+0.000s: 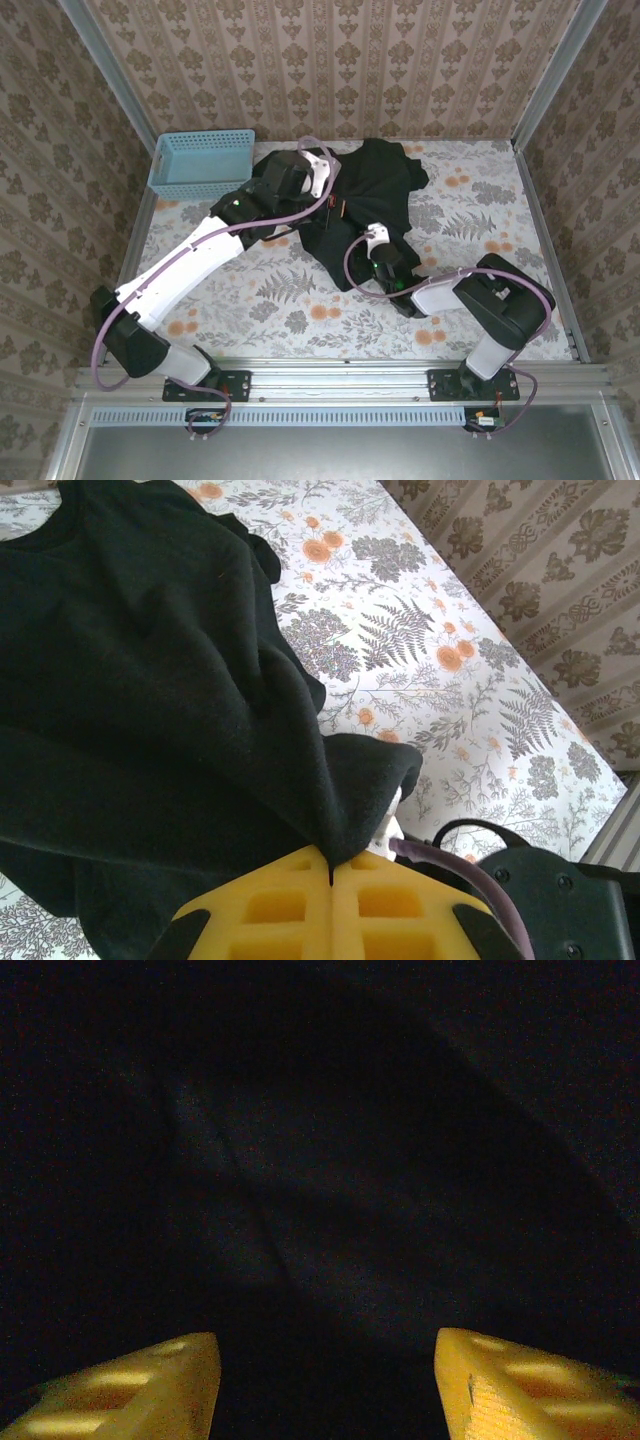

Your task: Fold the inside-out t-shirt

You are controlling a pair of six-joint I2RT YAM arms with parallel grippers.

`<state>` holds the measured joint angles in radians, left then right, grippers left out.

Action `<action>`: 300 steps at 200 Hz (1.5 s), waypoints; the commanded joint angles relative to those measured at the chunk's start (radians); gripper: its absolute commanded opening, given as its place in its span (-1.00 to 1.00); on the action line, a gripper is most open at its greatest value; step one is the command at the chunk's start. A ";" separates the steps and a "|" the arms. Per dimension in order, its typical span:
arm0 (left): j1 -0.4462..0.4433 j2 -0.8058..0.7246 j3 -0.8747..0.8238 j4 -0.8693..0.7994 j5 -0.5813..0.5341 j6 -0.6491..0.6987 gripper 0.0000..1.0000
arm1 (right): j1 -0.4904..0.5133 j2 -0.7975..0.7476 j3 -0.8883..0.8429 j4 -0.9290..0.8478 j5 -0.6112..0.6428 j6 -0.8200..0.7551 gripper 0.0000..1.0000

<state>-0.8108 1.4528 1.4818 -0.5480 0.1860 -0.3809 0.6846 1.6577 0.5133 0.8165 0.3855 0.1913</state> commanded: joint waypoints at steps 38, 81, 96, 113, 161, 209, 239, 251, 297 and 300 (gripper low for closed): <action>-0.059 -0.005 0.136 -0.050 -0.004 0.040 -1.00 | -0.017 0.083 0.206 -0.087 0.082 -0.113 0.25; -0.111 -0.001 0.220 -0.055 0.011 0.037 -1.00 | -0.030 0.149 0.345 -0.190 0.054 -0.060 0.29; -0.138 0.011 0.252 -0.060 0.012 0.042 -1.00 | -0.036 0.169 0.415 -0.291 0.034 -0.017 0.31; -0.168 0.025 0.294 -0.067 0.006 0.046 -1.00 | -0.057 0.206 0.494 -0.426 -0.008 0.063 0.34; -0.213 0.018 0.332 -0.050 -0.025 0.054 -1.00 | -0.132 0.286 0.629 -0.657 -0.171 0.260 0.48; -0.217 -0.016 0.315 -0.047 -0.096 0.067 -1.00 | -0.160 0.358 0.769 -0.888 -0.168 0.365 1.00; -0.215 -0.079 0.271 -0.014 -0.170 0.082 -1.00 | -0.193 0.414 0.847 -1.037 -0.158 0.438 1.00; -0.205 -0.112 0.252 -0.010 -0.219 0.089 -1.00 | -0.198 0.424 0.856 -1.062 -0.158 0.448 1.00; -0.139 -0.170 0.209 -0.001 -0.195 0.077 -1.00 | -0.203 0.412 0.829 -1.038 -0.162 0.450 1.00; -0.139 -0.167 0.211 -0.001 -0.184 0.076 -1.00 | -0.203 0.417 0.842 -1.052 -0.157 0.450 1.00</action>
<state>-0.9577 1.3087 1.6955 -0.6132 -0.0132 -0.3202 0.4866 2.0594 1.3399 -0.1650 0.2298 0.6109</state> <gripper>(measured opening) 0.054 0.999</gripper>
